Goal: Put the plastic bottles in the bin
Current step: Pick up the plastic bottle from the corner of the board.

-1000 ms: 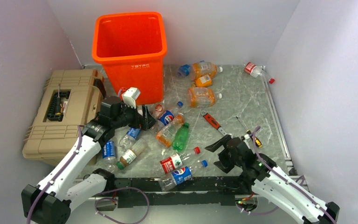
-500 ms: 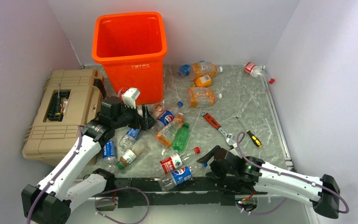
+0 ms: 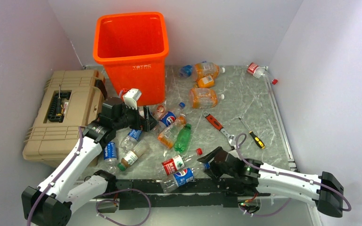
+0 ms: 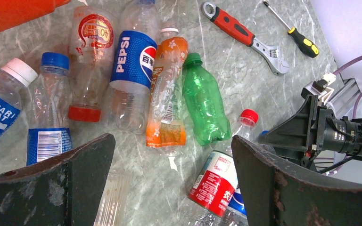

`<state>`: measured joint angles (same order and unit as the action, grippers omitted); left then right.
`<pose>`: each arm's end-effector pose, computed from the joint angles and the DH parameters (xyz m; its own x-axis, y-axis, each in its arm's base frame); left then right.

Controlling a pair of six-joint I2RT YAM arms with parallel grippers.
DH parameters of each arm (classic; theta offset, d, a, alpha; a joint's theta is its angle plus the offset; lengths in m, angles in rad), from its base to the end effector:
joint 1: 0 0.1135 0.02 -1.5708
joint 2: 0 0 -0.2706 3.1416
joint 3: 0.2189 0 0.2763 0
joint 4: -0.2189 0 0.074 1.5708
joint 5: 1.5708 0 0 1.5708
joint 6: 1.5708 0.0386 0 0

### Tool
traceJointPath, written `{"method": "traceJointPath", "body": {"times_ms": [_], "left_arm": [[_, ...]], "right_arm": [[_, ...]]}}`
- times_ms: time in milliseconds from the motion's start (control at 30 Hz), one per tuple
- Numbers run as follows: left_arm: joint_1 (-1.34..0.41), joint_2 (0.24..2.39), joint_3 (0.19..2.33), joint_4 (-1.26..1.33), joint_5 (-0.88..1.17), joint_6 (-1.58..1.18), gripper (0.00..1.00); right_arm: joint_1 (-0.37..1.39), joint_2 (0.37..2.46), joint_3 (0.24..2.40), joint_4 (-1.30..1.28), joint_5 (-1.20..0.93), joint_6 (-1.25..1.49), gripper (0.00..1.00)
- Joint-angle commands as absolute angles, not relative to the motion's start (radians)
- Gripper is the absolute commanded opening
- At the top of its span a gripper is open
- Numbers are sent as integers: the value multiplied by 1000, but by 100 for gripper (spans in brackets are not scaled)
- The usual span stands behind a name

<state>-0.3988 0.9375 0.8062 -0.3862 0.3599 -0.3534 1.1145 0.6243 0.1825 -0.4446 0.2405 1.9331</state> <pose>0.2074 -0.1022 0.3013 -0.6511 -0.0771 -0.7551 0.4478 0.7642 -0.4642 0.0701 0.1220 0.1242 -0.6322 0.7731 0.0515 0.6047 0.4508 0.6566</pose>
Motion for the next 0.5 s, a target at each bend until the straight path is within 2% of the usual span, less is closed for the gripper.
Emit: {"method": "traceJointPath", "body": {"times_ms": [0, 100, 300, 467], "left_arm": [[-403, 917, 841, -381, 347, -349, 100], [-403, 925, 845, -384, 352, -349, 100], [-403, 929, 847, -389, 355, -349, 99], [-403, 924, 847, -385, 360, -350, 99]], "right_arm": [[1118, 671, 147, -385, 311, 1922, 66], [1118, 697, 132, -338, 311, 1919, 64], [1120, 670, 174, -371, 345, 1866, 45], [1120, 608, 251, -490, 385, 1791, 35]]}}
